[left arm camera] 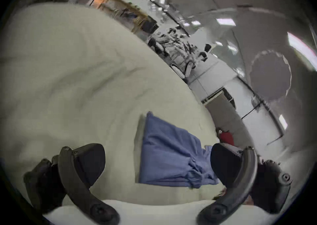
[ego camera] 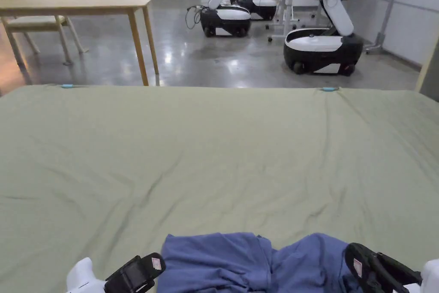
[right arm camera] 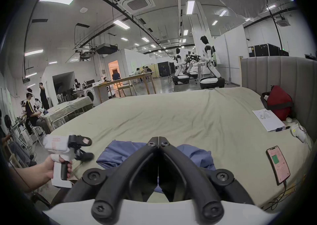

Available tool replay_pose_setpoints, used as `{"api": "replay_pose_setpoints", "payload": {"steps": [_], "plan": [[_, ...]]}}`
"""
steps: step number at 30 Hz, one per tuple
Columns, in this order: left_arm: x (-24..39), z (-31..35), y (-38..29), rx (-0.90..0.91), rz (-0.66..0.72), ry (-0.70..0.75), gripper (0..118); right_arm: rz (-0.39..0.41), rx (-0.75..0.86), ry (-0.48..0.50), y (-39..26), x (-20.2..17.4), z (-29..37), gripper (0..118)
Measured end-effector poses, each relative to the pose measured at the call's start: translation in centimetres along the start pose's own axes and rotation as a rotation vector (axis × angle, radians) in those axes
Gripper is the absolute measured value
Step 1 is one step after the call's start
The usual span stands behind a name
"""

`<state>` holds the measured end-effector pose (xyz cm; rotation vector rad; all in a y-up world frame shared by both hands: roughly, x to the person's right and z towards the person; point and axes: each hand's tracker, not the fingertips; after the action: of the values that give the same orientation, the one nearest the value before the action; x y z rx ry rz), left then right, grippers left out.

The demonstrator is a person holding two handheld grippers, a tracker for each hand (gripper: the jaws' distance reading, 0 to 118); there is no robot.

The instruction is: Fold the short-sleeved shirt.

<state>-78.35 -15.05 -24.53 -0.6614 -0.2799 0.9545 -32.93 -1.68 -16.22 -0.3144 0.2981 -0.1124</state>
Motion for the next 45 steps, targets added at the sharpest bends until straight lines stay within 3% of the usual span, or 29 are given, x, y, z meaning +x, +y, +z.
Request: {"api": "replay_pose_setpoints", "payload": {"steps": [2, 4, 6, 7, 8, 9, 10, 13, 19, 25, 34, 40, 42, 43, 44, 45], "plan": [[-2.1, -2.7, -1.0, -0.117, 0.244, -0.152, 118, -0.013, 0.006, 0.012, 0.0, 0.3, 0.2, 0], [-1.7, -3.9, -1.4, -0.019, 0.252, -0.264, 118, -0.032, 0.014, 0.011, 0.0, 0.7, 0.3, 0], [-0.6, -5.4, -1.4, -0.059, 0.242, -0.2, 116, -0.051, 0.021, 0.004, 0.0, 1.1, 0.5, 0], [0.2, -6.0, -1.5, -0.067, 0.212, -0.155, 95, -0.061, 0.025, 0.002, 0.0, 1.3, 0.5, 0], [0.7, -6.4, -1.6, -0.078, 0.191, -0.11, 48, -0.066, 0.028, 0.0, 0.0, 1.4, 0.6, 0], [1.3, -6.8, -1.9, -0.11, 0.191, -0.027, 12, -0.069, 0.03, -0.001, 0.0, 1.3, 0.6, 0], [1.4, -7.7, -2.3, -0.151, 0.165, 0.083, 11, -0.069, 0.031, -0.001, 0.0, 1.3, 0.6, 0], [1.1, -7.6, -3.0, -0.083, 0.135, 0.053, 11, -0.05, 0.032, 0.001, -0.1, 1.0, 0.6, 0], [2.6, -3.4, -0.2, 0.119, -0.023, 0.195, 10, 0.021, 0.003, -0.008, -0.1, -0.2, 0.2, 0], [7.9, -0.5, 1.0, 0.188, -0.444, 0.283, 10, 0.064, -0.007, -0.036, -0.2, -1.1, -0.1, 0], [19.5, -8.5, -10.5, 0.001, -1.106, 0.282, 10, 0.039, -0.072, -0.084, 0.2, -0.6, -1.3, 0], [20.3, -14.3, -17.8, -0.17, -1.422, 0.332, 11, -0.026, -0.086, -0.081, 0.2, 0.5, -1.2, 0], [19.7, -15.1, -18.8, -0.183, -1.47, 0.345, 11, -0.03, -0.086, -0.075, 0.2, 0.6, -1.1, 0], [19.4, -15.1, -18.8, -0.182, -1.484, 0.357, 14, -0.031, -0.089, -0.074, 0.1, 0.7, -1.1, 0], [19.5, -14.5, -18.2, -0.161, -1.449, 0.343, 26, -0.031, -0.096, -0.075, 0.2, 0.7, -1.2, 0], [19.7, -13.6, -17.4, -0.135, -1.389, 0.318, 50, -0.031, -0.101, -0.077, 0.2, 0.7, -1.3, 0]]}}
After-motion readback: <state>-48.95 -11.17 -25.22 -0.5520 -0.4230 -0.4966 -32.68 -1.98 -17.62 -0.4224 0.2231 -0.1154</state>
